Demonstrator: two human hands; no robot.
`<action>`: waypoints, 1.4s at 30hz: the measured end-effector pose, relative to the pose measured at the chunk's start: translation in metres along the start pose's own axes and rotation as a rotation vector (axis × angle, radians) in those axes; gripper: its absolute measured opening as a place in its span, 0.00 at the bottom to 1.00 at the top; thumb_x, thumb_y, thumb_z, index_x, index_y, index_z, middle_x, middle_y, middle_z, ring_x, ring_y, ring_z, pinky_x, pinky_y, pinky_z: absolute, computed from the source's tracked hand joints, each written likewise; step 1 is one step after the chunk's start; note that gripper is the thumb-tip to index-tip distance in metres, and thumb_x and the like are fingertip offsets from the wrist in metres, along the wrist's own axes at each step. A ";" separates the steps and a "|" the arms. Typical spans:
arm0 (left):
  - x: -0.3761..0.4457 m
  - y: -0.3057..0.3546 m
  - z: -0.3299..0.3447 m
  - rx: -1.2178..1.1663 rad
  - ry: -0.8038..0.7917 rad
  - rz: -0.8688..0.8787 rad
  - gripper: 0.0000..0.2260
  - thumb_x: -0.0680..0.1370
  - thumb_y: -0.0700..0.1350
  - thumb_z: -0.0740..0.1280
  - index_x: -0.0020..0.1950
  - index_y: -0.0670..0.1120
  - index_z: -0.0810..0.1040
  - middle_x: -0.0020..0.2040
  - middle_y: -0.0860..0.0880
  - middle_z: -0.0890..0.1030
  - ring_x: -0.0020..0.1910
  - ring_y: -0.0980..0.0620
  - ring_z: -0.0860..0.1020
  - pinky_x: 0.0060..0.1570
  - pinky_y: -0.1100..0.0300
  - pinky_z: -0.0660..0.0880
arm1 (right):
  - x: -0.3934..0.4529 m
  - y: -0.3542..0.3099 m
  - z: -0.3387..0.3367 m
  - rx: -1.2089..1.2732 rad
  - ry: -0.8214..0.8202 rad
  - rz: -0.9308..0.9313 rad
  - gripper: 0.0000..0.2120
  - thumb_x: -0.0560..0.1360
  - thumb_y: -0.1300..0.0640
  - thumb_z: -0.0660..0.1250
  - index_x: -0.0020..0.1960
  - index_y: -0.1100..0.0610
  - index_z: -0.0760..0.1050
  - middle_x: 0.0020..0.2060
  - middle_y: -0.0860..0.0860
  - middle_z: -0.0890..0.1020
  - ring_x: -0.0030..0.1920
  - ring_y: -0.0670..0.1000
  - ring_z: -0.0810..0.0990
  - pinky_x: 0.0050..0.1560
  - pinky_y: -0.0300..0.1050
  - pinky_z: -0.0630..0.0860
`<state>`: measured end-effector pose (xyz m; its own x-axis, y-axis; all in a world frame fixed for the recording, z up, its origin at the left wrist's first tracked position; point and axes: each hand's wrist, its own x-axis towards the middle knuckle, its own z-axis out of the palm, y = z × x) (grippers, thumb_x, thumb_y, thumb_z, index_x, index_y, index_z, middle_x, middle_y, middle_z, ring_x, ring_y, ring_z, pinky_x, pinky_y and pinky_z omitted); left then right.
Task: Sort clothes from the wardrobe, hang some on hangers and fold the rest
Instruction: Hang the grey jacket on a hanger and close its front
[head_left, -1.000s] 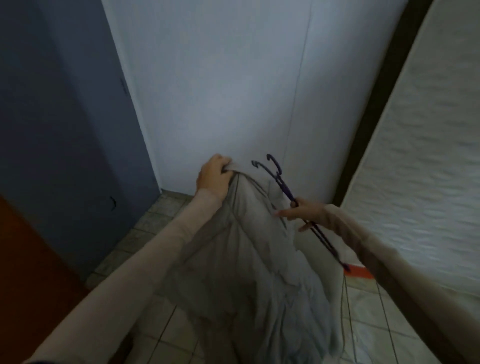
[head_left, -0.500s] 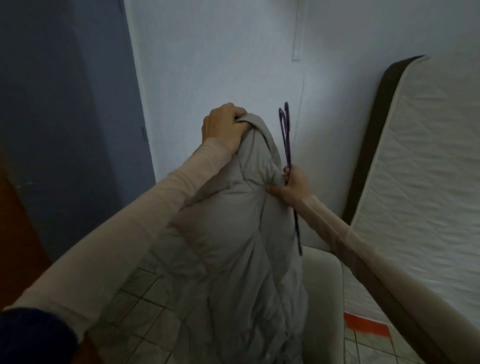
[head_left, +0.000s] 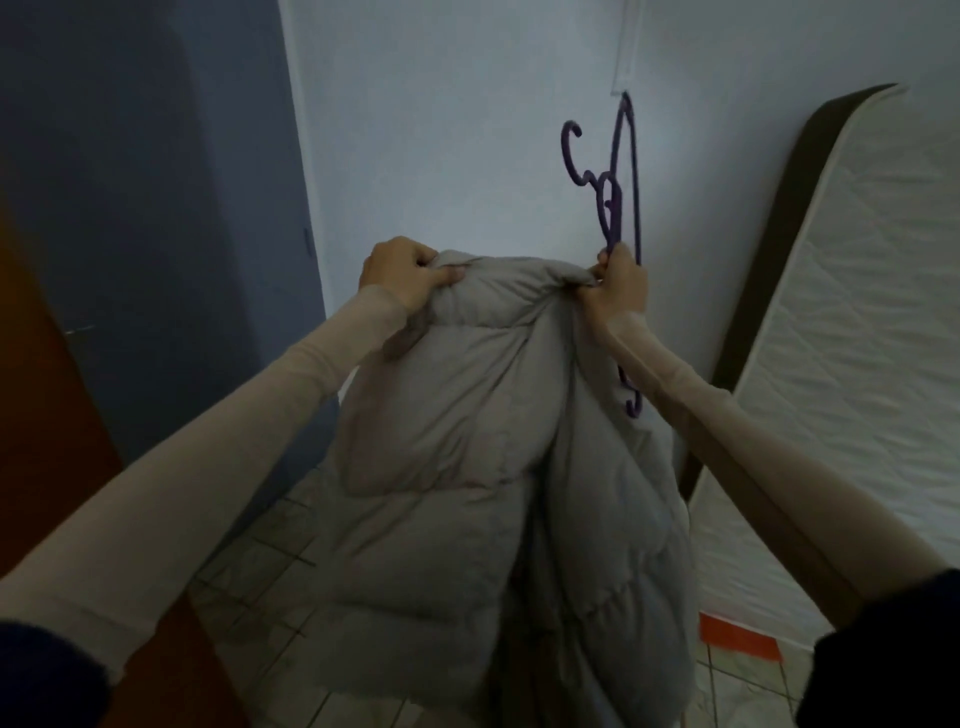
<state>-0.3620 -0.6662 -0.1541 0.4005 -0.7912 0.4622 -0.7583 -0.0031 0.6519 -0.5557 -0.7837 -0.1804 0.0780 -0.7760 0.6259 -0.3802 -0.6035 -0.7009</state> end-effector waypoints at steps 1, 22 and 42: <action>-0.003 0.000 0.001 -0.001 -0.036 -0.013 0.12 0.72 0.52 0.72 0.39 0.43 0.80 0.34 0.46 0.75 0.36 0.52 0.72 0.30 0.63 0.63 | 0.001 0.000 0.000 -0.003 0.001 -0.002 0.11 0.70 0.69 0.63 0.47 0.58 0.64 0.32 0.48 0.70 0.40 0.49 0.71 0.38 0.39 0.63; -0.064 -0.089 0.086 0.044 -0.554 0.094 0.22 0.73 0.43 0.64 0.66 0.39 0.73 0.65 0.42 0.74 0.62 0.52 0.71 0.54 0.68 0.65 | -0.047 0.026 0.010 0.118 -0.576 0.067 0.26 0.70 0.77 0.64 0.39 0.46 0.60 0.35 0.43 0.66 0.34 0.36 0.66 0.33 0.25 0.70; -0.045 -0.034 0.007 -0.072 -0.147 -0.018 0.21 0.68 0.56 0.61 0.34 0.37 0.78 0.31 0.44 0.75 0.36 0.51 0.71 0.32 0.57 0.59 | -0.040 -0.004 0.009 0.130 -0.448 0.144 0.19 0.68 0.78 0.56 0.34 0.54 0.59 0.30 0.49 0.68 0.29 0.43 0.66 0.35 0.31 0.63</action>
<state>-0.3577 -0.6348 -0.2010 0.3303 -0.8724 0.3602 -0.7105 0.0214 0.7033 -0.5490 -0.7520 -0.2053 0.4331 -0.8385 0.3306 -0.3000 -0.4800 -0.8244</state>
